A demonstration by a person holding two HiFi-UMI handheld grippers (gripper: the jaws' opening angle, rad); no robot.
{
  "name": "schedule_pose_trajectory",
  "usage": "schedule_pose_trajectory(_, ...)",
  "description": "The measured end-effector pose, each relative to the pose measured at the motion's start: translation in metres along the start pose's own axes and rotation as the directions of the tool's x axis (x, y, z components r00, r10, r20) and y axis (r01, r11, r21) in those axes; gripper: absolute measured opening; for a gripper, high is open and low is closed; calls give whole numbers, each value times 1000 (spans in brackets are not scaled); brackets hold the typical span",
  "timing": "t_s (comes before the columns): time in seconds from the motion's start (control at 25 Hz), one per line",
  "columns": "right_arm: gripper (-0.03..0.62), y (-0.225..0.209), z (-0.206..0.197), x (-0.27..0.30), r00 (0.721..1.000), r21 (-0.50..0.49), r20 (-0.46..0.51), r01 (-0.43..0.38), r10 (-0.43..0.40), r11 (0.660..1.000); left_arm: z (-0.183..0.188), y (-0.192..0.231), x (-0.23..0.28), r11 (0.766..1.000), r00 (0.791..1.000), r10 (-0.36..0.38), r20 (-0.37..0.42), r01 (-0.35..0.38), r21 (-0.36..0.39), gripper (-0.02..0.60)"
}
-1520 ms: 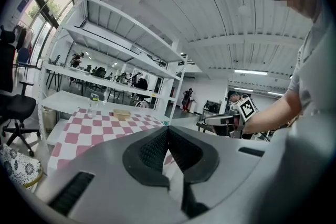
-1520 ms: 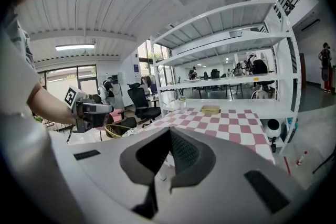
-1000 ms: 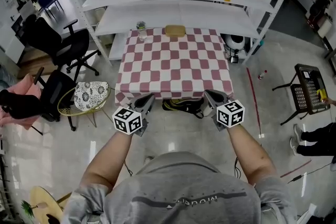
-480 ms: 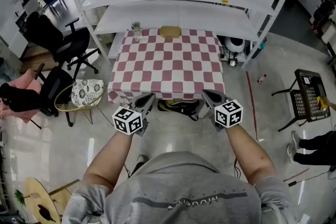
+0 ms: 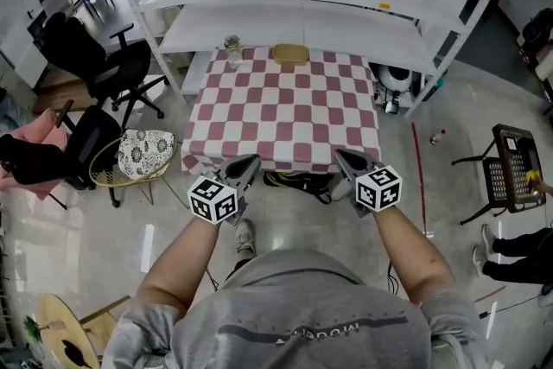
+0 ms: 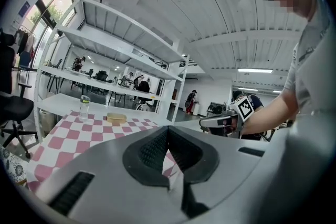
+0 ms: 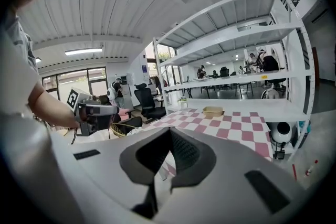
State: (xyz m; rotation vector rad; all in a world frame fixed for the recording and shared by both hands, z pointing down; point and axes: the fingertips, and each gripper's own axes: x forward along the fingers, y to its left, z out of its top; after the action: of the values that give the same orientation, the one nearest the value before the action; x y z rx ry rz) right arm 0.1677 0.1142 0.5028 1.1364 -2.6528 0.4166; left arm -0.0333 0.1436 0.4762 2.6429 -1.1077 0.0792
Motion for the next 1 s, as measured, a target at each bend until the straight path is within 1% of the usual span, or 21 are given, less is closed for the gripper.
schedule_pose_trajectory(0.12, 25, 1, 6, 34, 1000, 1, -2, 8, -8, 1000, 2, 35, 3, 1000, 1000, -20, -4, 20, -8, 14)
schedule_pose_trajectory(0.24, 25, 0, 17, 72, 999, 11, 7, 35, -35, 999, 6, 78, 9, 999, 999, -48, -19, 48, -9, 14)
schedule_pose_trajectory(0.4, 25, -1, 33, 121, 997, 40, 14, 78, -79, 996, 22, 133, 21, 996, 995, -92, -43, 91, -15, 14)
schedule_pose_trajectory(0.52, 25, 0, 47, 152, 995, 47, 16, 101, -101, 994, 36, 167, 28, 992, 991, -125, -55, 125, -11, 14)
schedule_pose_trajectory(0.68, 25, -3, 62, 181, 991, 57, 19, 131, -132, 990, 49, 196, 40, 986, 984, -167, -58, 167, -15, 14)
schedule_pose_trajectory(1.0, 25, -20, 81, 213, 979, 77, 29, 201, -204, 977, 64, 234, 63, 970, 968, -241, -71, 241, -11, 14)
